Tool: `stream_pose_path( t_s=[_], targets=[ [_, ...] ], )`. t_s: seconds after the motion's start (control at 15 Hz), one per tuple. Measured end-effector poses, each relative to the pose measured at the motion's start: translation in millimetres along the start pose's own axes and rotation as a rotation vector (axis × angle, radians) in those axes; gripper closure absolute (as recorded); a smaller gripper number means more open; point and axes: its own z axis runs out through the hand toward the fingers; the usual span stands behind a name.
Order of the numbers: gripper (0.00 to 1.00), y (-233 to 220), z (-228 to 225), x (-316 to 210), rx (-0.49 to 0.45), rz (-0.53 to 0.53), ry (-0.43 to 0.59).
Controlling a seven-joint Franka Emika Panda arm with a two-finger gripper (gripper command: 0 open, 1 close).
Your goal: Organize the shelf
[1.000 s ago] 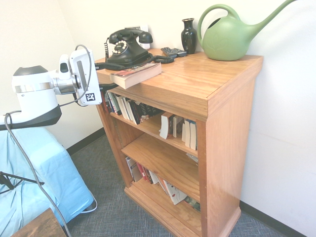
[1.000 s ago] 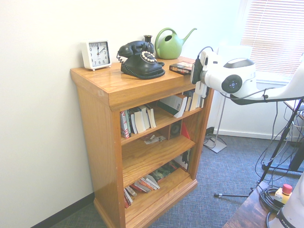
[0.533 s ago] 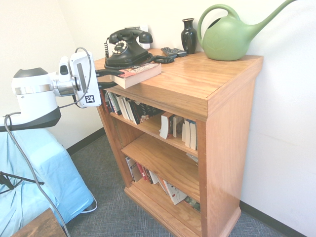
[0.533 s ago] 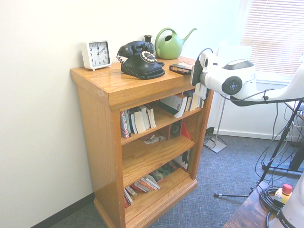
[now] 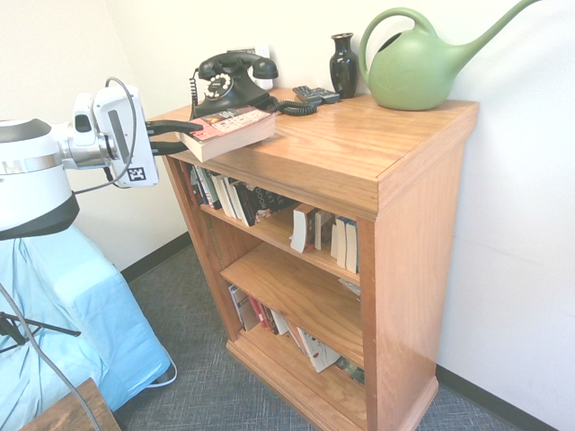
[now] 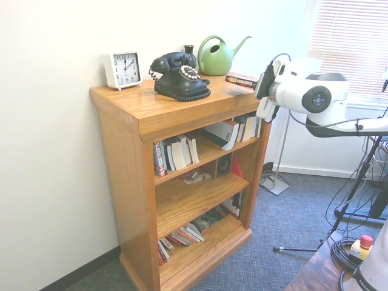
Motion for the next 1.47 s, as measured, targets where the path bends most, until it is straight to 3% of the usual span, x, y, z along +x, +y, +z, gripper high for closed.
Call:
stream_pose_path(
  t_s=[0.33, 0.47, 0.67, 0.87, 1.07, 1.13, 1.2, 1.27, 1.47],
  targets=[
    [1.0, 58.3, -61.4, -30.2, 0.076, 0.294, -0.153],
    [1.0, 48.6, -67.3, -67.3, 0.149, 0.408, -0.29],
    [1.0, 6.7, -65.6, -108.2, 0.226, 0.448, -0.398],
    [1.0, -38.3, -26.4, -136.4, 0.298, 0.468, -0.478],
    [1.0, -97.1, 52.2, -148.8, 0.447, 0.571, -0.485],
    [1.0, -121.4, 92.3, -128.7, 0.495, 0.692, -0.523],
    [1.0, -154.8, 125.2, -122.7, 0.546, 0.721, -0.631],
    [0.0, -178.8, 161.6, -116.2, 0.513, 0.722, -0.708],
    [0.0, -128.4, 202.6, -136.7, 0.483, 0.73, -0.76]
  ],
)
